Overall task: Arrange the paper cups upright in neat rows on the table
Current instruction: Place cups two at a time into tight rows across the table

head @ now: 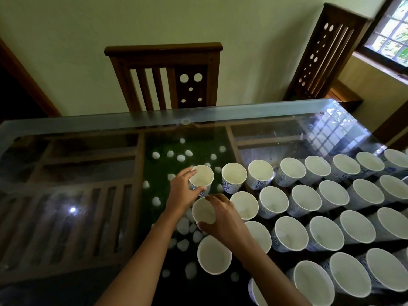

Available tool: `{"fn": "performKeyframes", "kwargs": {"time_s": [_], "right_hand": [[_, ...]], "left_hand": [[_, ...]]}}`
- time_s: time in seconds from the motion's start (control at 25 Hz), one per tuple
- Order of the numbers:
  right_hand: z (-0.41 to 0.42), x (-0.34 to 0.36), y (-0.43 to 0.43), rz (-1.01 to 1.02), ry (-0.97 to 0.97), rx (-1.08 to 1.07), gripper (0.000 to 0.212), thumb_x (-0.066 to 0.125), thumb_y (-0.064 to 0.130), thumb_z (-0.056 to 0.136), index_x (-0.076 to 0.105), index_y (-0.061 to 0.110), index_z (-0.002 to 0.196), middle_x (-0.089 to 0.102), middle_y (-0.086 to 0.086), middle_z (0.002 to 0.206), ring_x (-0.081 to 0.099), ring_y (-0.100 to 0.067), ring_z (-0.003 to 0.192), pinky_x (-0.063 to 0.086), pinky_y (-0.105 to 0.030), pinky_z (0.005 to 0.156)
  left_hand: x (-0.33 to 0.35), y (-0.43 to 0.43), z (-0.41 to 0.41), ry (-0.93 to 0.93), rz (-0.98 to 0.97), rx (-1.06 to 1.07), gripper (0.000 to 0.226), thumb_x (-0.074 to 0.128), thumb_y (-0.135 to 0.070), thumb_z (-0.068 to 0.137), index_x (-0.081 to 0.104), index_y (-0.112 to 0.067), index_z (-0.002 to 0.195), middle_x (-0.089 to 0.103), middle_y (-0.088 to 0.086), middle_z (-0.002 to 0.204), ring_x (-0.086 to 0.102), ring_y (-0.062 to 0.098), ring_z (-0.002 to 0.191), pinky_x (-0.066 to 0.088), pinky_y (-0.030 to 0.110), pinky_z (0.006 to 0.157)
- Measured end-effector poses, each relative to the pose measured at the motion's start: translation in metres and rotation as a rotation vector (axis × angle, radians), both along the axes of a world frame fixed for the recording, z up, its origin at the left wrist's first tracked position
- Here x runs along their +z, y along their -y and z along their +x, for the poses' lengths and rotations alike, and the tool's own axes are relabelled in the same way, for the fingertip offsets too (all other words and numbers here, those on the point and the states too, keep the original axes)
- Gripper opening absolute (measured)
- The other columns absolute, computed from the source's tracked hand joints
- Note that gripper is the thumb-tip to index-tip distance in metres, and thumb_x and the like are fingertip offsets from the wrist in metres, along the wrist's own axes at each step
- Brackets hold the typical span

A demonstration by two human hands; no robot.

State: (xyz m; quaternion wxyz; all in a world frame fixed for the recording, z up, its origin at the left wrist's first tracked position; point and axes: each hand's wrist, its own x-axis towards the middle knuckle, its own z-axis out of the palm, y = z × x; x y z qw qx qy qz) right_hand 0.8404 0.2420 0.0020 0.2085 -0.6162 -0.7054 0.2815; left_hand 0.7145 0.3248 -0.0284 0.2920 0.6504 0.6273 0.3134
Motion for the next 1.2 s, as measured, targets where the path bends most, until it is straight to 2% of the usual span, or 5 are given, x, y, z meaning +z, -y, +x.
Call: {"fn": "performKeyframes", "kwargs": {"time_s": [0.36,0.52,0.76,1.04,1.2], "right_hand": [[0.0,0.0,0.0,0.018,-0.017,-0.034,0.069,0.077,0.03,0.074,0.044,0.017,0.134,0.047,-0.003,0.135,0.046,-0.021,0.118,0.039,-0.028,0.095],[-0.002,0.003,0.0,0.016,-0.029,-0.043,0.073,0.078,0.029,0.073,0.043,0.016,0.135,0.048,-0.005,0.135,0.047,-0.023,0.119,0.039,-0.029,0.095],[0.014,0.012,0.022,0.088,-0.041,-0.087,0.064,0.082,0.028,0.067,0.056,0.01,0.122,0.059,-0.008,0.118,0.054,-0.024,0.107,0.027,-0.011,0.078],[0.03,0.017,0.079,0.012,0.019,-0.097,0.061,0.078,0.022,0.073,0.054,0.007,0.127,0.054,-0.012,0.13,0.049,-0.028,0.12,0.034,-0.028,0.098],[0.031,0.02,0.098,0.02,0.001,-0.127,0.051,0.071,0.017,0.08,0.054,0.007,0.127,0.055,-0.012,0.128,0.05,-0.028,0.117,0.038,-0.032,0.097]], "left_hand": [[0.003,0.003,-0.002,0.038,0.017,-0.016,0.066,0.08,-0.014,0.069,0.052,-0.004,0.128,0.046,0.01,0.139,0.043,0.024,0.128,0.041,0.032,0.1],[0.01,0.019,-0.007,0.053,0.038,0.009,0.061,0.077,-0.017,0.073,0.052,-0.007,0.128,0.046,0.011,0.139,0.041,0.023,0.13,0.04,0.039,0.105],[0.014,0.084,-0.02,0.104,0.026,0.032,0.053,0.072,-0.024,0.078,0.055,-0.003,0.124,0.054,0.013,0.13,0.051,0.02,0.119,0.044,0.04,0.101],[0.014,0.16,-0.018,0.086,-0.054,-0.056,0.066,0.074,-0.047,0.07,0.059,-0.008,0.121,0.058,0.008,0.126,0.055,0.018,0.115,0.047,0.039,0.098],[0.022,0.175,-0.009,0.026,-0.047,-0.081,0.069,0.081,-0.032,0.067,0.055,-0.007,0.126,0.054,0.007,0.131,0.05,0.017,0.12,0.039,0.033,0.102]]}}
